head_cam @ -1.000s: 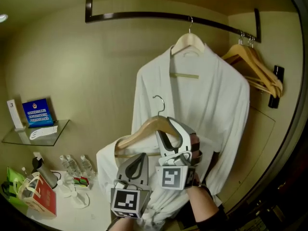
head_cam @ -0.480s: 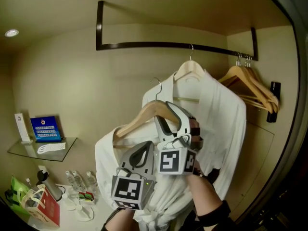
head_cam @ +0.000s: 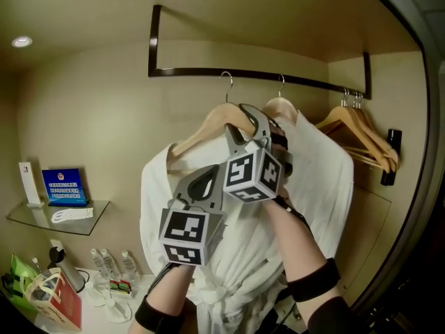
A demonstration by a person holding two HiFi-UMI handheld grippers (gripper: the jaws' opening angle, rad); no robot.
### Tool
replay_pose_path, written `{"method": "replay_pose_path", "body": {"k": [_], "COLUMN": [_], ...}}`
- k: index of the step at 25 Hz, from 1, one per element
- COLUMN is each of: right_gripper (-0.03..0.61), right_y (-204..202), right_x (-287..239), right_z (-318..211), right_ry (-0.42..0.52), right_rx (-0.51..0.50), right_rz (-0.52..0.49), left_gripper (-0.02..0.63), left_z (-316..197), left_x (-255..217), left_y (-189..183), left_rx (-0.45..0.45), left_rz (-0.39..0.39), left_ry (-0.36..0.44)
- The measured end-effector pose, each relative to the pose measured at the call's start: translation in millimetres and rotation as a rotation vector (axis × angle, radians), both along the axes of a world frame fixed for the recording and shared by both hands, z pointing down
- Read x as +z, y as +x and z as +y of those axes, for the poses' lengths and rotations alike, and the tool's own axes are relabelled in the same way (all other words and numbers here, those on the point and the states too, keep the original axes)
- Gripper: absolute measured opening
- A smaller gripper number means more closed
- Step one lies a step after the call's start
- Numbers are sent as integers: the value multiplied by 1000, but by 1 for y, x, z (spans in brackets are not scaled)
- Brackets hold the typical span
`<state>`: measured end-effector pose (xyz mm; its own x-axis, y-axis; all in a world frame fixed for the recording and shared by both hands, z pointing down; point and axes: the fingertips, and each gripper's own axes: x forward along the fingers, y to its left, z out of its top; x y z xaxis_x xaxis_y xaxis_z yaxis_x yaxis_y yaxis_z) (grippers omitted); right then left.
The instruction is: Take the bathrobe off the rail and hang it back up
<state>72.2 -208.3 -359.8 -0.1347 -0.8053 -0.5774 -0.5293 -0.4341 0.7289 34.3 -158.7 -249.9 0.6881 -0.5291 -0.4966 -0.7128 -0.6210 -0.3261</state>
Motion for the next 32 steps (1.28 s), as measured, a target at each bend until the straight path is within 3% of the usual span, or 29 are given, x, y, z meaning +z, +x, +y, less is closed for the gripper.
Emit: {"method": "replay_pose_path", "body": {"k": [9, 17, 32], "right_gripper": [209, 209, 210], "right_y": [-1, 0, 2], "right_x": [-43, -35, -23], "right_z": [-23, -55, -62], "right_ry": [1, -53, 16], "right_rx": [53, 108, 123], "right_rz": [-4, -4, 39], "left_gripper": [2, 2, 2], "left_z": [-36, -56, -93], "left_x": [-24, -30, 12], "left_y": [-15, -28, -15], "left_rx": [-4, -1, -37], "left_rz": [40, 53, 6], "left_ry": [-30, -35, -104]}}
